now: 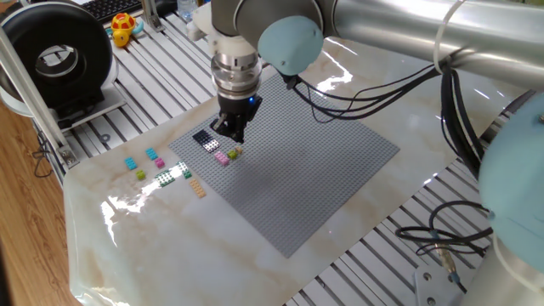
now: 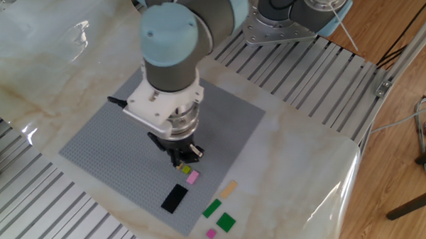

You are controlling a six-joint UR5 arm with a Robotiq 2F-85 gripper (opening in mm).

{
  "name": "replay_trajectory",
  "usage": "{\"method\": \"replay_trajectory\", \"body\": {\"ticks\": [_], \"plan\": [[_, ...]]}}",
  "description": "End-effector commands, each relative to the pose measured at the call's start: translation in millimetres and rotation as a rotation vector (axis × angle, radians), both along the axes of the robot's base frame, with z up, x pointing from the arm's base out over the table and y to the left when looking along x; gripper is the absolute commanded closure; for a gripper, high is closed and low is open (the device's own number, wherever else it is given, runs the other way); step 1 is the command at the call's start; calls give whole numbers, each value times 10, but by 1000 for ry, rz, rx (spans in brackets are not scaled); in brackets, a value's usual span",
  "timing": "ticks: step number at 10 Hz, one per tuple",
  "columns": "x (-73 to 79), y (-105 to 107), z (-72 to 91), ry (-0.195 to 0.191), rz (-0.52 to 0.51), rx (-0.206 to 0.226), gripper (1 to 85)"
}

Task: Stack small Lego blocks randomly, one at a time

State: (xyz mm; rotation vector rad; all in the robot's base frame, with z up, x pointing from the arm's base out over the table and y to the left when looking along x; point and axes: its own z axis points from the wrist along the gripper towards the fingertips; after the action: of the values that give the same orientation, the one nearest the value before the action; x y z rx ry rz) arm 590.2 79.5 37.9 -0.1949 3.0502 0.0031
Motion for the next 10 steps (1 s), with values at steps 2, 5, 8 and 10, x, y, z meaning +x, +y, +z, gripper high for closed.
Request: {"method": "replay_trajectory", "body": {"ticks": [2,5,8,10], "plan": [[59,-56,-17,-7,-28,30,843],[62,-71,-28,-7,-8,22,843],[29,-90,-46,3,7,17,843],[16,-124,-92,0,5,21,843]]}}
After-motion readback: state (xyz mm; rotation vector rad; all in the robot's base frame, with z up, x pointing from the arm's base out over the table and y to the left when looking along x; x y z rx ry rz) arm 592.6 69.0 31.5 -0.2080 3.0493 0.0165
